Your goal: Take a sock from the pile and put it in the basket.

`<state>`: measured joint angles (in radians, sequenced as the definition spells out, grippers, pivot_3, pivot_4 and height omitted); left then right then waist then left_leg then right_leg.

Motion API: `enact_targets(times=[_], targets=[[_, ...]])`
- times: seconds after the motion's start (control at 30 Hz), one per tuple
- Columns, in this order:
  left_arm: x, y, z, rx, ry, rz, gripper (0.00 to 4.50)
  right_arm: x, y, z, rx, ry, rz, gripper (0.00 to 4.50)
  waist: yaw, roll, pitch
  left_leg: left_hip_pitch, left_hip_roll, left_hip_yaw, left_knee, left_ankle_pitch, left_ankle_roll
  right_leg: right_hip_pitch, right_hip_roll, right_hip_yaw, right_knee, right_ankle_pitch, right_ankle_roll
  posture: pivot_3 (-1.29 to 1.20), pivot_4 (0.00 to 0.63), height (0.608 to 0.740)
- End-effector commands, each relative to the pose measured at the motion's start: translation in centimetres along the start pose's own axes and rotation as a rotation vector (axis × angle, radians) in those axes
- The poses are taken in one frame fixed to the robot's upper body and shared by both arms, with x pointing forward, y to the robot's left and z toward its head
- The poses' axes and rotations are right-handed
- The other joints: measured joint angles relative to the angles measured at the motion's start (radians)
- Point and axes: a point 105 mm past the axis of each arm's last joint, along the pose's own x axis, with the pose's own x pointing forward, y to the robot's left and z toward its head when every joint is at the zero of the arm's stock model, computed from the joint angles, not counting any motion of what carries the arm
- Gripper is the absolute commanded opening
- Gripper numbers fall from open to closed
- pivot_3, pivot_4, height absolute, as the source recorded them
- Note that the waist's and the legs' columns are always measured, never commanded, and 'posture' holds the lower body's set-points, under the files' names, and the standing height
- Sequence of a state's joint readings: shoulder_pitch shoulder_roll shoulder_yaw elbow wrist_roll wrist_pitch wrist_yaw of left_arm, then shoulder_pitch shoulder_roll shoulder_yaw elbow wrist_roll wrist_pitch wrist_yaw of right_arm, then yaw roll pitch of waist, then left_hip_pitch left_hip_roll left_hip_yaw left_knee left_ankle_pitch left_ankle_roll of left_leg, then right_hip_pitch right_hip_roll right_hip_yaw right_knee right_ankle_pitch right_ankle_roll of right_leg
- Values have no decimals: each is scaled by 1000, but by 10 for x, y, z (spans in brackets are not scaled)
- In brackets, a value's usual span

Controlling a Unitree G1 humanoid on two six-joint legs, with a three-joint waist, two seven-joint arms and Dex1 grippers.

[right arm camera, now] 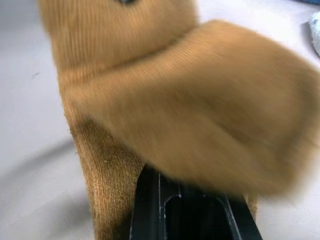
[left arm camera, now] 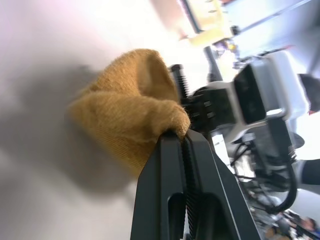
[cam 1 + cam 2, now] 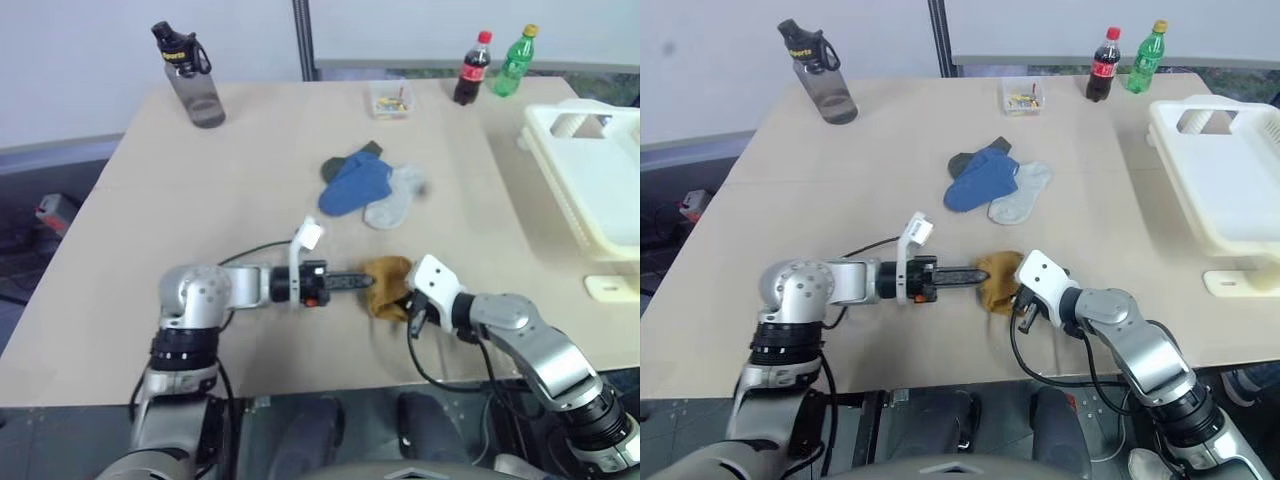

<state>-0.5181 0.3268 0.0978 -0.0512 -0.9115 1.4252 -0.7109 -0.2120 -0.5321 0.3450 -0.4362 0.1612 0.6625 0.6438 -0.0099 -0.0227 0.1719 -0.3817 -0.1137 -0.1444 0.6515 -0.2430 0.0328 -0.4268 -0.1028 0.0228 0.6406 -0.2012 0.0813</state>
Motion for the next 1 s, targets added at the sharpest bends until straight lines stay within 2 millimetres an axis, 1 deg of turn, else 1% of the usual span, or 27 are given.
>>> enact_targets(times=[0.03,0.13,0.23,0.3,0.37,0.4,0.47,0.5,0.57,0.6,0.63,0.8,1.0], targets=[[14,-13,6,13,-11,-91,48,-2,5,-5,17,15,11,0,-1,0,0,0,0,0,0,0,0,0,0,0,0,0,0,0,150,740],[26,-14,4,6,-2,-115,48,-4,5,-6,23,20,4,0,0,0,0,0,0,0,0,0,0,0,0,0,0,0,0,0,150,740],[33,-15,4,1,2,-138,48,-5,6,-7,24,23,0,0,2,0,0,0,0,0,0,0,0,0,0,0,0,0,0,0,150,740],[32,-16,6,-2,-5,-144,48,-6,7,-8,20,30,-4,0,2,0,0,0,-1,0,0,0,0,0,0,0,0,0,0,0,150,740],[25,-15,9,5,-27,-144,48,-7,7,-8,19,32,-8,0,1,0,0,0,-1,0,0,0,0,0,0,0,0,0,0,0,150,740],[21,-14,8,17,-21,-137,495,-7,7,-8,19,33,-10,0,1,0,0,0,0,0,0,0,0,0,0,0,0,0,0,0,150,740],[16,-8,6,20,-16,-107,823,-7,7,-9,19,34,-11,0,1,0,0,0,-1,0,0,0,0,0,0,0,0,0,0,0,150,740],[15,-4,6,17,-17,-83,1286,-6,7,-8,18,34,-11,0,0,0,0,0,-1,0,0,0,0,0,0,0,0,0,0,0,150,740],[14,-2,5,11,-16,-72,2050,-5,6,-7,17,31,-11,0,2,0,0,0,0,0,0,0,0,0,0,0,0,0,0,0,150,740],[14,-2,5,12,-14,-74,2279,-5,6,-7,16,29,-10,0,2,0,0,0,-1,0,0,0,0,0,0,0,0,0,0,0,150,740],[14,-2,4,9,-16,-73,2279,-5,6,-6,14,28,-9,0,2,0,0,0,-1,0,0,0,0,0,0,0,0,0,0,0,150,740],[13,-13,6,-21,-32,-142,2279,-3,7,-5,4,29,1,0,1,0,0,0,0,0,0,0,0,0,0,0,0,0,0,0,150,740],[7,-17,9,-17,-36,-171,2279,-1,10,-6,-10,30,13,0,-1,0,0,0,0,0,0,0,0,0,0,0,0,0,0,0,150,740]])
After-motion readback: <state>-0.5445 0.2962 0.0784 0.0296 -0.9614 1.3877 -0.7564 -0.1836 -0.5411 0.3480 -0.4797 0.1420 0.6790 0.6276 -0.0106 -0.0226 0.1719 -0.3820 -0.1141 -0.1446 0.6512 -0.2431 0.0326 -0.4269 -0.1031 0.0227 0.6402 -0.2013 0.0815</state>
